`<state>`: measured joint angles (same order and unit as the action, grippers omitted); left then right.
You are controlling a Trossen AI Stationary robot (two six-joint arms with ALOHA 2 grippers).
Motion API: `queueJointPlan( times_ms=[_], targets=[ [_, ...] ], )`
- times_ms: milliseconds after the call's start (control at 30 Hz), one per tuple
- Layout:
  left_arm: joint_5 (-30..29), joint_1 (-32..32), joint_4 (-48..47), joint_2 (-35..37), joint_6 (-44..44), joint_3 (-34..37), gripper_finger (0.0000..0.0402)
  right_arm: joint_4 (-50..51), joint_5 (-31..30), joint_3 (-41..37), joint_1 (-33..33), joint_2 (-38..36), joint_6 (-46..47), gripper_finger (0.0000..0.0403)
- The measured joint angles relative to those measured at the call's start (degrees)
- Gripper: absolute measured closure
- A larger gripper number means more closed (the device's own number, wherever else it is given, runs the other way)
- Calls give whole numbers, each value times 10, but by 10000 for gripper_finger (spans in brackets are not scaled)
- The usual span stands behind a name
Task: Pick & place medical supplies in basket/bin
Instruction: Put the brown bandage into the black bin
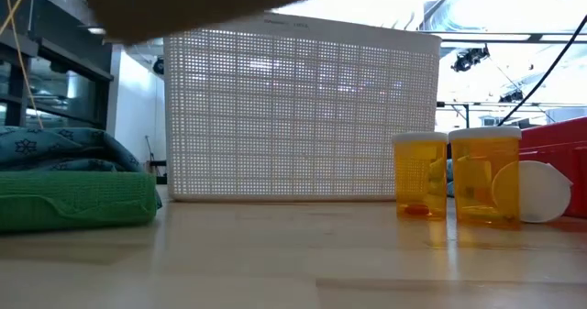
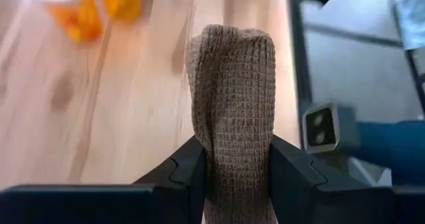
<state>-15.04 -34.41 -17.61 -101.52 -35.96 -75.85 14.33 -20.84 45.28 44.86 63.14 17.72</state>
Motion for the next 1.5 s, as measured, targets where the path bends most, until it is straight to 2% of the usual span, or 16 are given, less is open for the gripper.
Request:
queueJointPlan(
  times_ms=[300, 633, 933, 1133, 1267, 1500],
  targets=[
    [5, 8, 111, 16, 120, -1, 283, 0, 0, 0, 0, 0, 0, 160],
    [-6, 10, 117, 15, 121, -1, 283, 0, 0, 0, 0, 0, 0, 160],
    [-124, 5, 144, -17, 133, -24, 283, 0, 0, 0, 0, 0, 0, 160],
    [-150, 9, 142, -78, 157, -112, 283, 0, 0, 0, 0, 0, 0, 160],
    [-188, 12, 129, -125, 184, -172, 283, 0, 0, 0, 0, 0, 0, 160],
    [-246, 11, 141, -177, 187, -217, 283, 0, 0, 0, 0, 0, 0, 160]
  ],
)
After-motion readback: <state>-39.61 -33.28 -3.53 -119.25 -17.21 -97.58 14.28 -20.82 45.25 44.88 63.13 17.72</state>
